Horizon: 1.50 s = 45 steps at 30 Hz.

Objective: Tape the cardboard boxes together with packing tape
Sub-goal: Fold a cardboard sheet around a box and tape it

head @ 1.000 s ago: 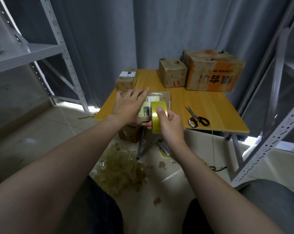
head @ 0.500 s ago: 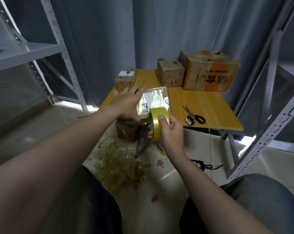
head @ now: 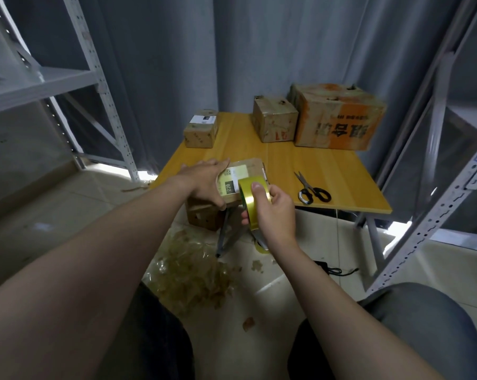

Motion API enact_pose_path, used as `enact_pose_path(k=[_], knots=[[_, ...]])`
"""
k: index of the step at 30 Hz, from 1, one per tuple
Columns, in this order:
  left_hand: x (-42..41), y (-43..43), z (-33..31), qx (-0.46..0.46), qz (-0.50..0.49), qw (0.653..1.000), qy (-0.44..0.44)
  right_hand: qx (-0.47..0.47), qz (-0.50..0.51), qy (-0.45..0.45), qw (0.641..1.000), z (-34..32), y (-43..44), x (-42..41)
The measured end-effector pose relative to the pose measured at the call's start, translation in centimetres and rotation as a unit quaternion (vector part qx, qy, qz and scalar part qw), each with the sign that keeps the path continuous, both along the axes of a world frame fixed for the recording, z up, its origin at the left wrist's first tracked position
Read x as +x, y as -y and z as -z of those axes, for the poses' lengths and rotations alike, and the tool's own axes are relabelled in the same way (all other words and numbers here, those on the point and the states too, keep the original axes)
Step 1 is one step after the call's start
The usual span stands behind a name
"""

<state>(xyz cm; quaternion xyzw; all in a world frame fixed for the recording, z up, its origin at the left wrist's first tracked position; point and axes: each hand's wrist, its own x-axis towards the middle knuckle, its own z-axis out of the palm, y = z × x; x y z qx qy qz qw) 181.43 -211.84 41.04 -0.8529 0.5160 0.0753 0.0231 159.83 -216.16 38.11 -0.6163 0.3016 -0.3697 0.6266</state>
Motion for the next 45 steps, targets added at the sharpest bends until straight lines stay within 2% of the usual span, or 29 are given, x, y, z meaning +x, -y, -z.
enact_pose_path(k=[5, 15, 28, 30, 37, 39, 41, 45], knots=[[0.1, 0.4, -0.5, 0.022, -0.002, 1.0, -0.014, 0.002, 0.019, -0.024, 1.0, -0.2, 0.2, 0.0], [0.3, 0.6, -0.2, 0.018, -0.003, 0.999, -0.029, 0.006, 0.028, -0.14, 0.99, 2.8, 0.2, -1.2], [0.8, 0.7, 0.2, 0.008, 0.006, 0.996, -0.088, 0.057, 0.003, -0.119, 0.991, 4.7, 0.6, -0.9], [0.5, 0.6, 0.4, 0.016, 0.021, 0.998, -0.065, 0.066, -0.004, -0.119, 0.991, 4.8, 0.8, -0.7], [-2.8, -0.3, 3.1, 0.014, 0.022, 0.995, 0.095, 0.066, -0.014, -0.126, 0.99, 4.9, 1.2, -0.5], [-3.2, -0.6, 3.6, -0.014, 0.024, 0.994, 0.108, 0.072, -0.017, -0.119, 0.99, 4.8, 1.1, -0.5], [-3.1, -0.8, 3.3, -0.054, 0.034, 0.994, 0.085, 0.08, -0.019, -0.104, 0.991, 4.7, 0.9, -0.7], [-2.7, -0.9, 2.0, -0.076, 0.04, 0.996, 0.012, 0.078, -0.016, -0.073, 0.994, 4.6, 0.3, -1.5]])
